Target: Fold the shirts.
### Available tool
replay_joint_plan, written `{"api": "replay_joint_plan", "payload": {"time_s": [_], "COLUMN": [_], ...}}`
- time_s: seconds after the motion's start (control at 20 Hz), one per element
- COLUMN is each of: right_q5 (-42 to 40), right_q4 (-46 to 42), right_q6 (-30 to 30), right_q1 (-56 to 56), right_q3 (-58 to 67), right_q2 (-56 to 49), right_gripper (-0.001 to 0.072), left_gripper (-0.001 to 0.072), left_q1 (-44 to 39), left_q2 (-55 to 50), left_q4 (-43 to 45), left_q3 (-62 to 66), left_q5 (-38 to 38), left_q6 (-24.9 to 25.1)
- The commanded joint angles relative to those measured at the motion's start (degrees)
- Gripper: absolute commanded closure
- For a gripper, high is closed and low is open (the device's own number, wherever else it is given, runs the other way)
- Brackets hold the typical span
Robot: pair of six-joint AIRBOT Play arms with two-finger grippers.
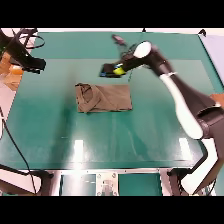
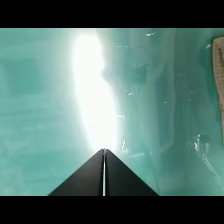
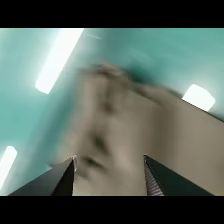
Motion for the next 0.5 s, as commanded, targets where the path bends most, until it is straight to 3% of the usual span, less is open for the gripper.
{"api": "replay_joint_plan", "payload": {"time_s": [0.0,0.1,0.25,0.45], "right_q5": [13.8,13.6,7.0,-0.9], "right_q4": [-6.4,-5.5,-0.6,13.6], "right_q6": [4.4,4.5,3.0,-3.2], "right_q1": [-12.2,-16.5,-18.2,-16.5], "right_q3": [-2.4,-8.5,-19.6,-28.0], "right_q2": [2.5,2.5,2.5,-0.2], "right_gripper": [0.0217,0.0217,0.0211,0.0202], "left_gripper": [0.068,0.068,0.0679,0.0679], "left_q1": [0.2,0.2,0.2,0.2], "left_q2": [0.0,0.0,0.0,0.0], "left_q4": [-0.1,-0.2,-0.4,-1.3], "left_q3": [0.0,0.0,0.0,0.0], "left_q5": [0.3,0.3,0.3,0.3], "left_q6": [0.4,0.4,0.4,0.4]}}
